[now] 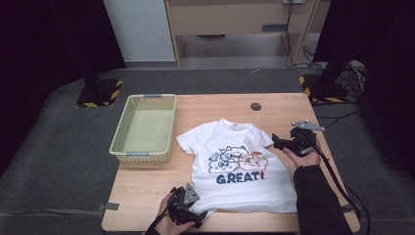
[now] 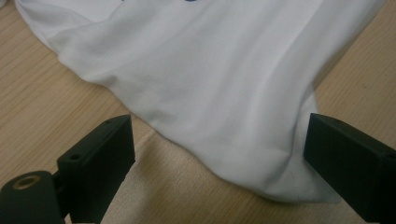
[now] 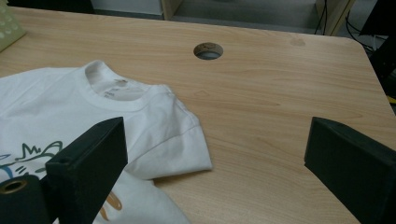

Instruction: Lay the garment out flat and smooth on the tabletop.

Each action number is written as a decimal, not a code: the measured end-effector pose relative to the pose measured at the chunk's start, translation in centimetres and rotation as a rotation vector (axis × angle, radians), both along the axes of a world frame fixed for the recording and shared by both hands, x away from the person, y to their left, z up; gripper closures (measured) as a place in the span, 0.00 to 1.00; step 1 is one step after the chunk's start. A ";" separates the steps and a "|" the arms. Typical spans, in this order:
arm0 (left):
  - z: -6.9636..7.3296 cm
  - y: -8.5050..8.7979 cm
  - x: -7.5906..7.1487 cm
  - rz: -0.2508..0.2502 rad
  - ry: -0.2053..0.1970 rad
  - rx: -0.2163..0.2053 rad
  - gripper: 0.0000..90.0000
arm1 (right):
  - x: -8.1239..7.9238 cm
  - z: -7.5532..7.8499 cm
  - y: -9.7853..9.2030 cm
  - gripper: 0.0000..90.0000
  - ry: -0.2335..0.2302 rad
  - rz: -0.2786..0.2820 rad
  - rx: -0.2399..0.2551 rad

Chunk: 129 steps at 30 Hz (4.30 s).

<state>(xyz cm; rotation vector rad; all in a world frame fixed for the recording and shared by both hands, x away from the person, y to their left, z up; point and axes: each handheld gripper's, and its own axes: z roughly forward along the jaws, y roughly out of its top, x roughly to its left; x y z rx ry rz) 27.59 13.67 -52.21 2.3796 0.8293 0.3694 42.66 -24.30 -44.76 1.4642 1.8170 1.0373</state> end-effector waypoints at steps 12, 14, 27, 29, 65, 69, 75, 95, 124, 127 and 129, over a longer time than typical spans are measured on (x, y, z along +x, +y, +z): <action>-0.3 0.7 0.2 -0.035 0.003 -0.003 0.09 | 2.2 -1.7 1.4 0.09 0.039 -0.010 -0.026; -0.3 1.1 0.3 -0.048 0.014 -0.007 0.09 | 2.3 -2.0 1.6 0.09 0.048 -0.008 -0.040; 0.2 2.5 0.6 -0.085 0.018 0.012 0.10 | 3.6 -3.0 1.8 0.12 0.070 -0.022 -0.061; 0.3 2.6 0.8 -0.077 0.017 -0.012 0.10 | 3.8 -3.2 1.9 0.12 0.076 -0.022 -0.062; -1.3 3.4 3.1 0.102 -0.004 -0.093 0.02 | 6.0 -8.3 3.3 0.28 0.217 -0.050 -0.088; -1.4 3.3 2.9 0.111 -0.012 -0.101 0.01 | 5.7 -8.5 3.3 0.37 0.198 -0.049 -0.059; -1.4 3.3 2.9 0.115 -0.014 -0.103 0.01 | 5.4 -8.6 3.7 0.59 0.160 -0.031 -0.042; -1.4 3.3 2.9 0.116 -0.017 -0.105 0.01 | 5.0 -5.0 3.6 0.97 0.044 0.079 0.067; -1.4 3.2 2.9 0.114 -0.015 -0.102 0.01 | 3.2 -6.6 13.0 0.96 0.068 0.344 -0.041; -1.4 3.2 2.9 0.114 -0.015 -0.102 0.01 | 3.1 -7.6 13.5 0.95 0.081 0.358 -0.076; -1.4 3.2 2.9 0.113 -0.015 -0.102 0.01 | 3.1 -8.1 13.8 0.94 0.089 0.364 -0.088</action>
